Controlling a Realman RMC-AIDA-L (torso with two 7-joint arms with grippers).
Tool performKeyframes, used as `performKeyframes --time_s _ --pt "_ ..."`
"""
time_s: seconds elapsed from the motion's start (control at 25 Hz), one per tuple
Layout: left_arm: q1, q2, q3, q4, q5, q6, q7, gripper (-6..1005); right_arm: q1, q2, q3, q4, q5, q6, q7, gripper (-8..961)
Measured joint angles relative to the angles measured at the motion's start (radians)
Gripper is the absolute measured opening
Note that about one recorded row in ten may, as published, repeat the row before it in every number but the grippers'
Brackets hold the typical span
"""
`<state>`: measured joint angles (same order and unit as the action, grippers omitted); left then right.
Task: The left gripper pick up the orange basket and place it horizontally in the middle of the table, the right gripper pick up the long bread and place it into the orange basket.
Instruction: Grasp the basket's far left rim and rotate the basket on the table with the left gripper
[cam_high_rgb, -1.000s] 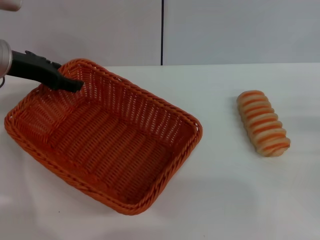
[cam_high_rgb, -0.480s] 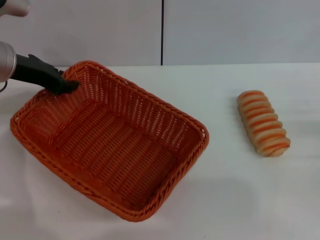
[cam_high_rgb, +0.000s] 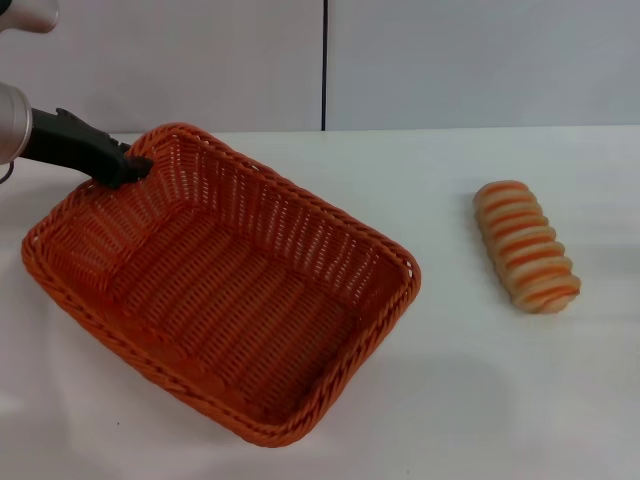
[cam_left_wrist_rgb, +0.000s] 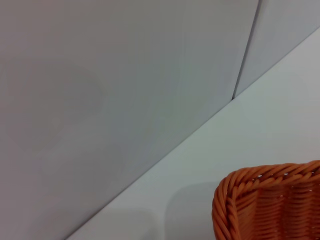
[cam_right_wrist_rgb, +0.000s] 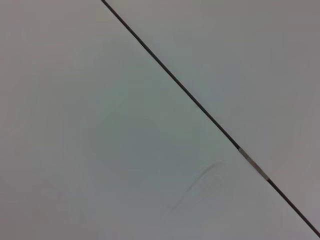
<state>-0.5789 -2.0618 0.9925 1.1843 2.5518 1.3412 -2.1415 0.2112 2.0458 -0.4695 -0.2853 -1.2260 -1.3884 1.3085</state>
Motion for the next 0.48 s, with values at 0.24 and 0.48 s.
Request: performKeyframes --time_s 0.24,0.48 --pt "0.001 0.0 -0.003 0.0 -0.001 0.001 0.0 190 0.011 -0.003 0.0 0.0 0.0 0.003 0.0 530" --pt "0.016 0.001 -0.059 0.025 -0.096 -0.004 -0.059 190 0.013 -0.005 0.001 0.0 0.0 0.009 0.0 530"
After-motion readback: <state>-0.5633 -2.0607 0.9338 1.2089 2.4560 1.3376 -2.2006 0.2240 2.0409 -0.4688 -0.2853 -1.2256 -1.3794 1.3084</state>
